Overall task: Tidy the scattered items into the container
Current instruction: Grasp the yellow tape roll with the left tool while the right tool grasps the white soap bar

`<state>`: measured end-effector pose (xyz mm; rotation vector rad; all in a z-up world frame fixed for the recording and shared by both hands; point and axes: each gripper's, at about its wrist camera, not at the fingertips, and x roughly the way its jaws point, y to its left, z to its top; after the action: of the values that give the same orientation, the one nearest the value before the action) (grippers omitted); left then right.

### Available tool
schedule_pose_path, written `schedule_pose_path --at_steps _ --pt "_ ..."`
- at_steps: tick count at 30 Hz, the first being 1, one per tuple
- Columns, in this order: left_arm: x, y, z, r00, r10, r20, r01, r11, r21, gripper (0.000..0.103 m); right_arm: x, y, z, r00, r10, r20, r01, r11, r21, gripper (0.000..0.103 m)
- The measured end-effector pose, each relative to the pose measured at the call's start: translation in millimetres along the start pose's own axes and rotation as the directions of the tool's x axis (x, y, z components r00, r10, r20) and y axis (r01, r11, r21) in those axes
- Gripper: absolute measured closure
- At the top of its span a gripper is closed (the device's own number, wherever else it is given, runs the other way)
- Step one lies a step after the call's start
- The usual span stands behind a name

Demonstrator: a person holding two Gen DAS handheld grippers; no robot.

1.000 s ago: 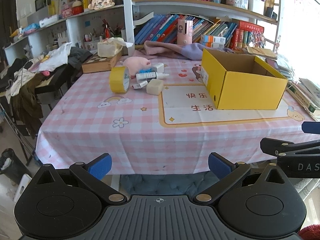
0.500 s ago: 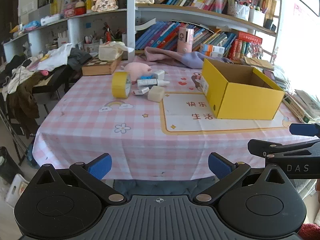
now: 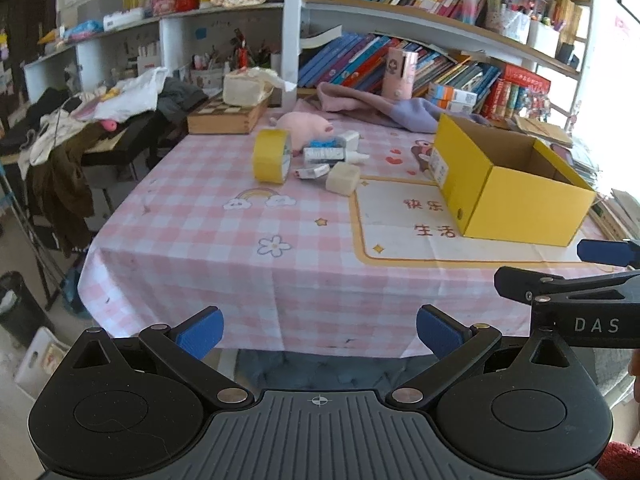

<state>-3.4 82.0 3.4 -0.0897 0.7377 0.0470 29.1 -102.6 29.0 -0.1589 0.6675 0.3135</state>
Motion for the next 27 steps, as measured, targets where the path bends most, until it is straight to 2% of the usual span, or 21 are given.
schedule_pose_path --at_steps 9,16,27 --pt "15.2 19.4 13.8 0.999 0.05 0.005 -0.05 0.998 -0.035 0.0 28.7 13.7 23.9 0.999 0.051 0.006 -0.051 0.998 -0.032 0.0" --pt "35.6 29.8 32.5 0.999 0.051 0.012 -0.049 0.995 -0.083 0.0 54.2 15.3 45.1 0.997 0.071 -0.02 -0.073 0.995 -0.066 0.001" --pt "76.5 29.1 70.7 0.996 0.078 -0.031 -0.08 0.995 -0.058 0.0 106.9 4.7 78.4 0.99 0.123 -0.072 -0.128 0.99 -0.065 0.007"
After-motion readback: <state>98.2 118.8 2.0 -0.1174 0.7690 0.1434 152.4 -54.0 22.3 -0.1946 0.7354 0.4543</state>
